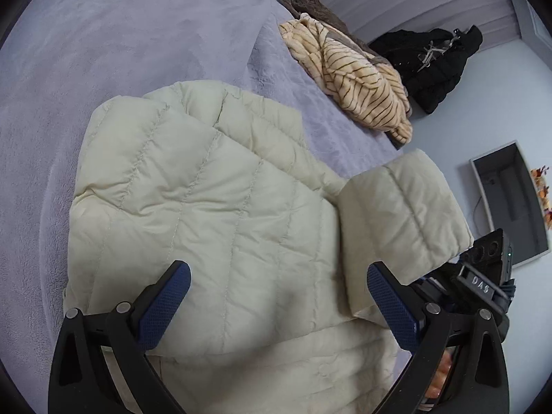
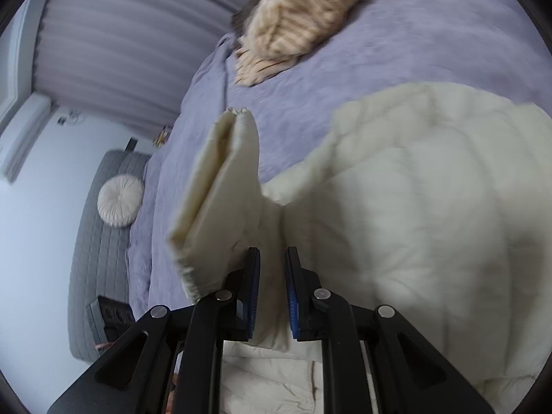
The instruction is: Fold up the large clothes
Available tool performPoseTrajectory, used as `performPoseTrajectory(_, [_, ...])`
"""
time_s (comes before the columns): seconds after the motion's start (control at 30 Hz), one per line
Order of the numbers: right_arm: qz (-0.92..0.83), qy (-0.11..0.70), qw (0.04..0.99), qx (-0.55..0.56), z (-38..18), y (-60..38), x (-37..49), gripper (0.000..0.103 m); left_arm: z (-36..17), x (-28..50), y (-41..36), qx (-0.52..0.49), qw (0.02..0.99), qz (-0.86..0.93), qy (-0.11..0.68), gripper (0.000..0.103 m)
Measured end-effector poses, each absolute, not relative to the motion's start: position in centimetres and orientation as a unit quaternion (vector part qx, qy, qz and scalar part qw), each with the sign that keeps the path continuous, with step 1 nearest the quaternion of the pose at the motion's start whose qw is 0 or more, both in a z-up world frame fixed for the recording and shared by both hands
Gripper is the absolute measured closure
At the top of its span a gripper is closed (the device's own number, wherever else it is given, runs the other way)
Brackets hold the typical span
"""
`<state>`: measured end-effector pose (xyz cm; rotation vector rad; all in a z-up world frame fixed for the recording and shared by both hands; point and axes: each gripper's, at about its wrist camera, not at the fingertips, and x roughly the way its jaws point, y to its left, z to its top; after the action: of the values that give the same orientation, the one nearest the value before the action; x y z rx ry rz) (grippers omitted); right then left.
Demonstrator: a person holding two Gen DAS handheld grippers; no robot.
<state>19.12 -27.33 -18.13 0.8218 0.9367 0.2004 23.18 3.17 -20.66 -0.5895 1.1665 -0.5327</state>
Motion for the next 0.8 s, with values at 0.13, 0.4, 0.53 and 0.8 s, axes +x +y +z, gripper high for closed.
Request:
performPoseTrajectory(0.13, [0.149, 0.485, 0.807, 0.301, -18.0, -21.7, 21.1, 0.087, -20.7, 23.6, 3.9, -0.306, 0.740, -0.267, 0.536, 0.000])
performPoseTrajectory(0.4, [0.129, 0.545, 0.783, 0.272, -19.7, -21.1, 18.2, 0.087, -21.0, 24.1, 1.9, -0.309, 0.719, -0.278, 0.557, 0.000])
performPoseTrajectory(0.53, [0.104, 0.540, 0.784, 0.287, -19.4, -24.2, 16.2, 0.087, -19.0, 24.6, 2.2, -0.311, 0.729, -0.287, 0.538, 0.000])
performPoseTrajectory(0.8, [0.059, 0.534, 0.789, 0.299, -18.4, -29.1, 12.5, 0.086, -18.8, 25.8, 2.9, -0.330, 0.717, -0.285, 0.544, 0.000])
